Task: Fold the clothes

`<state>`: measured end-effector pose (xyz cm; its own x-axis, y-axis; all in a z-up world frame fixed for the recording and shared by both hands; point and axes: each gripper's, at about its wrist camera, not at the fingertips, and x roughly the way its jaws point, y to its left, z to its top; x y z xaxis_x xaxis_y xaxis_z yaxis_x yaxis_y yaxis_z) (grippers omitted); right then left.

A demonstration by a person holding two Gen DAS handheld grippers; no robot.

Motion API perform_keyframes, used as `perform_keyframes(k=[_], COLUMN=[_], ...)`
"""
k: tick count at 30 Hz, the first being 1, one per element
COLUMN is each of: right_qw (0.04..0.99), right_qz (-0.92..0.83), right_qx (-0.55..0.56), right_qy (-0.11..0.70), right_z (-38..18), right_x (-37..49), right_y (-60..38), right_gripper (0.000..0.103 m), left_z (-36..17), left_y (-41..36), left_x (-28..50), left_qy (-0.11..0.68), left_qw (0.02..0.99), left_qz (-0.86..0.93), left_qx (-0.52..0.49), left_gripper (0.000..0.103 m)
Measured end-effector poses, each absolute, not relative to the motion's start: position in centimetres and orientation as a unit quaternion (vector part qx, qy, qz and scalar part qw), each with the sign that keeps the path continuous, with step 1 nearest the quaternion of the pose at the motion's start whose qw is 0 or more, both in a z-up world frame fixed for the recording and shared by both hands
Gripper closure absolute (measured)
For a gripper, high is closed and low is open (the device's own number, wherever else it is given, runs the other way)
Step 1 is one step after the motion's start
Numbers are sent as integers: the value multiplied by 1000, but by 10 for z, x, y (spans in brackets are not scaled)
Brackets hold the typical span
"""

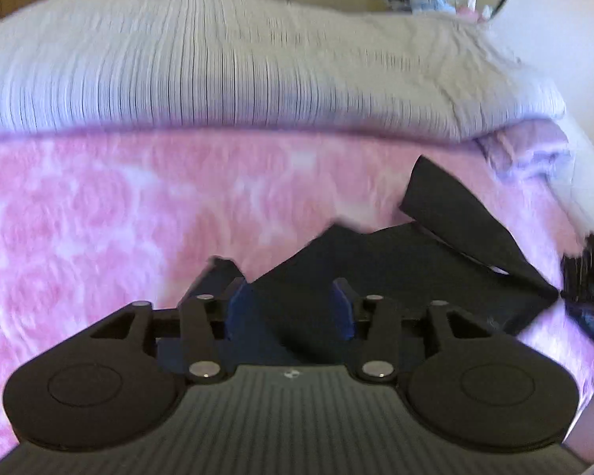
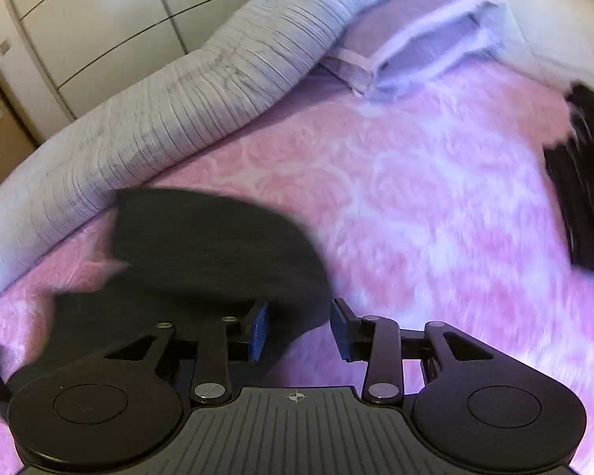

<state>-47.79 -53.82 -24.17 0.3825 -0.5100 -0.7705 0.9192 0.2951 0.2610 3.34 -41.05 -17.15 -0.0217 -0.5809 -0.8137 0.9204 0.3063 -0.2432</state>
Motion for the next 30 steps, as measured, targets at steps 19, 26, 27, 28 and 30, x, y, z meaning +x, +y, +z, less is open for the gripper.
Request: perform_keyframes(k=[19,26,27,28,30], right_qw=[631,615,617,619,636], right_qz=[-324,-252,-240,-229,-228], right_qx=[668,699,698,697,674], right_qy=[225,264,272,281,299], right_z=[-346,-374,-378,-382,-373], right_x=[-446,-420,-414,-408,-402], right_y=[-453,-464,-464,-464,-467], right_gripper=[34,34,35,65,98], left_z=[-274,-281,-285,-288,-291], left_y=[-326,-294,-290,-287,-283], left_x=[-115,-184,-192,-200,-207], left_qy=[451,287,264,240,209], left_qw=[602,547,539,532,528], left_qz=[-585,-667,-671,-674,-673], left_qx=[303,417,436,454,474], left_gripper=[43,41,41,41,41])
